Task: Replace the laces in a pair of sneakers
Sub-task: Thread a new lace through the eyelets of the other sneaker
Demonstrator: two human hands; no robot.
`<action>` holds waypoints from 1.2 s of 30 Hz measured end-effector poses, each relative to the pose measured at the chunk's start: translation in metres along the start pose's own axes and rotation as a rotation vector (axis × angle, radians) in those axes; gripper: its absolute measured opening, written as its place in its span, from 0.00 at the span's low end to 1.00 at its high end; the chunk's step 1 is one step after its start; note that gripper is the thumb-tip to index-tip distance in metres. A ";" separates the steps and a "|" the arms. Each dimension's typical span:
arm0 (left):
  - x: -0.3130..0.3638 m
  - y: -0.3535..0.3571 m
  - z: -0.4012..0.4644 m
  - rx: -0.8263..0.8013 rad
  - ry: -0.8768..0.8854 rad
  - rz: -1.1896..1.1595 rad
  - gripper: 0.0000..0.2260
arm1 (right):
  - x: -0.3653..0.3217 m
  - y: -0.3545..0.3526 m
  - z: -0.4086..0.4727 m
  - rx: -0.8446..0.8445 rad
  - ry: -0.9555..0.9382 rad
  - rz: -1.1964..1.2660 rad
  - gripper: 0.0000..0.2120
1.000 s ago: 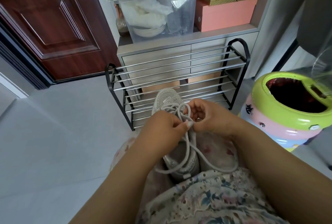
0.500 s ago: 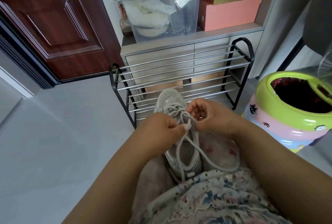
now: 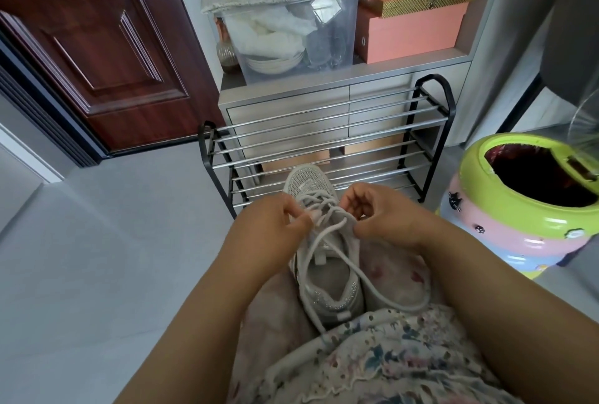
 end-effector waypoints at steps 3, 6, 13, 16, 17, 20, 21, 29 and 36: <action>-0.009 0.009 -0.001 -0.009 -0.056 0.067 0.13 | -0.004 0.001 -0.004 -0.010 -0.015 -0.007 0.15; -0.007 0.012 -0.003 0.001 -0.015 0.157 0.10 | -0.006 0.001 -0.007 -0.019 -0.031 -0.046 0.16; -0.007 0.007 -0.016 0.059 0.039 0.063 0.07 | -0.018 -0.002 -0.019 -0.068 -0.083 -0.203 0.15; -0.009 0.012 -0.028 0.053 0.058 0.052 0.09 | -0.019 0.003 -0.024 -0.135 -0.099 -0.356 0.15; -0.011 0.015 -0.032 0.049 0.068 0.060 0.09 | -0.018 0.005 -0.026 -0.158 -0.100 -0.396 0.15; -0.016 0.018 -0.042 0.050 0.063 0.063 0.09 | -0.015 0.008 -0.027 -0.202 -0.130 -0.528 0.16; -0.017 0.018 -0.042 0.049 0.059 0.054 0.09 | -0.016 0.008 -0.027 -0.220 -0.134 -0.549 0.16; -0.024 0.014 -0.035 -0.071 0.026 -0.053 0.10 | -0.014 -0.009 -0.022 -0.345 -0.032 -0.386 0.11; -0.026 0.004 -0.010 0.001 -0.034 -0.261 0.08 | -0.013 -0.010 0.004 0.146 -0.089 -0.296 0.03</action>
Point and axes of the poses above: each hand's wrist, its own z-axis towards the middle knuckle, its own y-axis out of the palm, x = y × z, the point moved 2 cm from there along z, towards the middle knuckle, and after that the axes turned 7 degrees about x, right-handed, at the moved point
